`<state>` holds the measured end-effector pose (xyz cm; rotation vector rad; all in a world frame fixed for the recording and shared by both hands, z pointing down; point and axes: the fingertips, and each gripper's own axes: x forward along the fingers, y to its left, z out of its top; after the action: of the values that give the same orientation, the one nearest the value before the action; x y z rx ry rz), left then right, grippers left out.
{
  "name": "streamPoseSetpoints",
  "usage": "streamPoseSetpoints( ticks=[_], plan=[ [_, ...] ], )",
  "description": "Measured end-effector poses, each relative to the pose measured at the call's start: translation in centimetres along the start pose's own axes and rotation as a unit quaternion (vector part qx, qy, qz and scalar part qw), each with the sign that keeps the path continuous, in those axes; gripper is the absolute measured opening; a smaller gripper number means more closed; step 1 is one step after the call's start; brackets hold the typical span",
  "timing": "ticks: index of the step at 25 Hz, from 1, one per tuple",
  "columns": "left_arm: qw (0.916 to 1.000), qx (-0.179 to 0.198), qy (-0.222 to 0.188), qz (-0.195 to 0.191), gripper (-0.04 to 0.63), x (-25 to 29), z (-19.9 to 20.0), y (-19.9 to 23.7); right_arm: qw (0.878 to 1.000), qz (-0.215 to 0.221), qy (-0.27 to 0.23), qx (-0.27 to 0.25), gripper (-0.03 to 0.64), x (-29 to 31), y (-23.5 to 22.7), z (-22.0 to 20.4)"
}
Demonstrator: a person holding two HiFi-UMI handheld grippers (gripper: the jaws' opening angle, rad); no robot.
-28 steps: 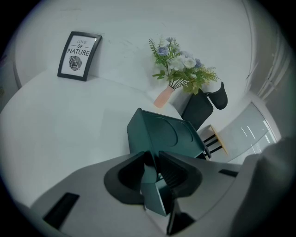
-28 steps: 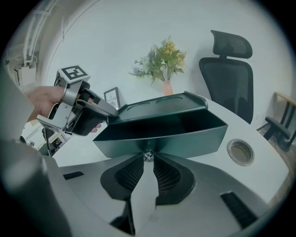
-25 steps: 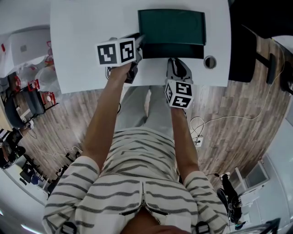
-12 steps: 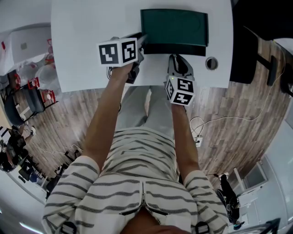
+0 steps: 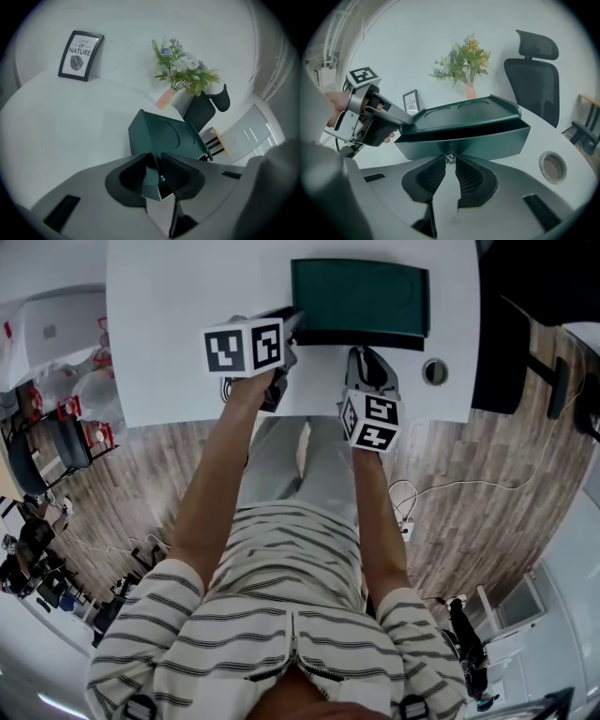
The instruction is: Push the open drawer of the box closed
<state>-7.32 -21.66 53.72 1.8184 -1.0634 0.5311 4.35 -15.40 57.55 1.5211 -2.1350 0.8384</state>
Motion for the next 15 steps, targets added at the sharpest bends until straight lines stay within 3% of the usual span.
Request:
streamPoseSetpoints(
  ticks=[15],
  plan=[
    [1.0,0.004,0.0,0.003,0.101,0.0,0.0,-0.1,1.0,0.0,0.0,-0.005,0.075,1.1,-0.2,1.1]
  ],
)
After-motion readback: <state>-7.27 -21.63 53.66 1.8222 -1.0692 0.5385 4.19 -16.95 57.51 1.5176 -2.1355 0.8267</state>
